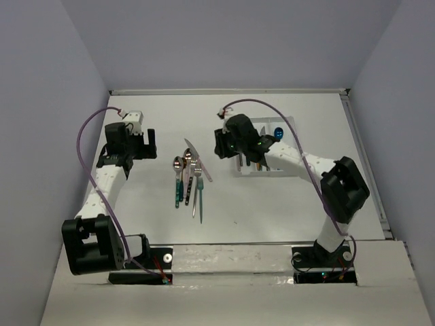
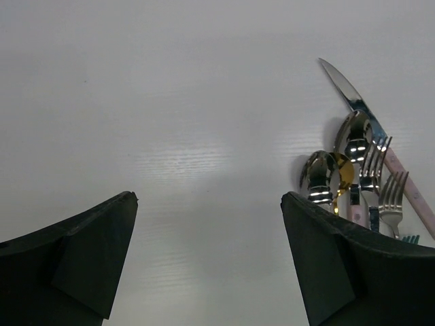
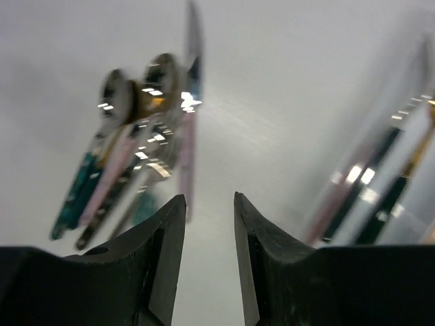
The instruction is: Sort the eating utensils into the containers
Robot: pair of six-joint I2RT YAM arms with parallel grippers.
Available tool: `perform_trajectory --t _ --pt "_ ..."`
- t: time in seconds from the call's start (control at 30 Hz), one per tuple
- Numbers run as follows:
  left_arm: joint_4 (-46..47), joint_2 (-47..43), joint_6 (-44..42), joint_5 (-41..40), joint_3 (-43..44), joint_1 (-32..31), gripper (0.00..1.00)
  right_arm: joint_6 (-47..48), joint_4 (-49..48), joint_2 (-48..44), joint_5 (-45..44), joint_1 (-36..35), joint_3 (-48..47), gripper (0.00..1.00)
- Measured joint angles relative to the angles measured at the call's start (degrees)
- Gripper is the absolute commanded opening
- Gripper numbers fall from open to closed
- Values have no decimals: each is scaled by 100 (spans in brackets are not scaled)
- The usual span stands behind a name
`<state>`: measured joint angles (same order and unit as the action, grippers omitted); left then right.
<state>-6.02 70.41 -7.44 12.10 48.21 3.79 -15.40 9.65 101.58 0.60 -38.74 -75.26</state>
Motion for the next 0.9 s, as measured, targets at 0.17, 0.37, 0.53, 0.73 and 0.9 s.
perform_trajectory --t 0.17,0.37,0.53,0.73,0.9 --pt "59 48 -31 -26 -70 319 99 166 470 588 -168 -1355 -1182 45" --pt "61 68 -70 37 -138 382 99 358 1294 1919 -595 -1355 -2203 46" --pt "63 68 -70 127 -149 385 99 437 1980 2352 -920 -1274 -2264 44" --pt "66 68 -72 208 -155 385 99 483 2149 2367 -988 -1283 -2256 43" --pt "68 68 -74 251 -162 385 99 518 2140 2568 -1123 -1283 -2413 43"
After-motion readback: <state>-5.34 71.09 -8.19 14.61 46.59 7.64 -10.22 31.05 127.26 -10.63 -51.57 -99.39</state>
